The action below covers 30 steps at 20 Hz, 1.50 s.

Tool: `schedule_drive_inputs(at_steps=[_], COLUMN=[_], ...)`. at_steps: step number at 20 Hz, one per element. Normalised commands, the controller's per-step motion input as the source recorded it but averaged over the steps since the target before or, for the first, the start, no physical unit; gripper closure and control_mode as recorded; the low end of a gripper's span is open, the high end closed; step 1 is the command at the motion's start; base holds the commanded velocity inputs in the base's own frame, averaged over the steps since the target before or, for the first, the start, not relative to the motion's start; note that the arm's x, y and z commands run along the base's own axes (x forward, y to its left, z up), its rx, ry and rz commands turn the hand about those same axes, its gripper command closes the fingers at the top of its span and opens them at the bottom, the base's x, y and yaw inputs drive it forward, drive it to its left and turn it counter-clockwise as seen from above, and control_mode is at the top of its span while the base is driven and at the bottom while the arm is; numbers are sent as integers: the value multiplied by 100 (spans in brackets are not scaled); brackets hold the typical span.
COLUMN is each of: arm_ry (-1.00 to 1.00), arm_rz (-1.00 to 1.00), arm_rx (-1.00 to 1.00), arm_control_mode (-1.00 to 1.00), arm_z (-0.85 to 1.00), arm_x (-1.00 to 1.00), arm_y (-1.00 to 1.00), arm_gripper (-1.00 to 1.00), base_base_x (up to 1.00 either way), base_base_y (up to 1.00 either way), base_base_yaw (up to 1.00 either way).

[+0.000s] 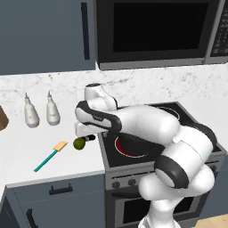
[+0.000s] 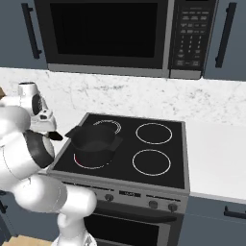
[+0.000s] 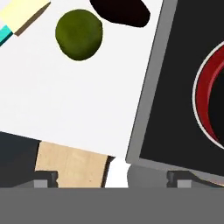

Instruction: Put the lime and avocado in the pot. Retrieve the spatula and lightly stir the vegetables in the pot.

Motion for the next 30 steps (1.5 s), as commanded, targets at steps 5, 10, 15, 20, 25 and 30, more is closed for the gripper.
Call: schedule_drive_inputs(at_steps=[5,10,15,20,25,30], arm_ry=[1,0,-4,-7,-1,0], arm_rz=[5,0,0,0,0,0], arm_rx=[-5,0,0,0,0,0], arm_control_mode=[-100,-100,-100,-100,-100,-100], arm_z=[-50,-53,-42,-37,-33,-29], arm_x=[38,33,31,41,47,22], arm_y=[73,31,0,0,0,0], arm_gripper=[-100,-100,-100,-100,-100,-100], base_base_x=[0,0,0,0,0,0], base_base_y=[0,0,0,0,0,0], base_base_yaw=[0,0,0,0,0,0])
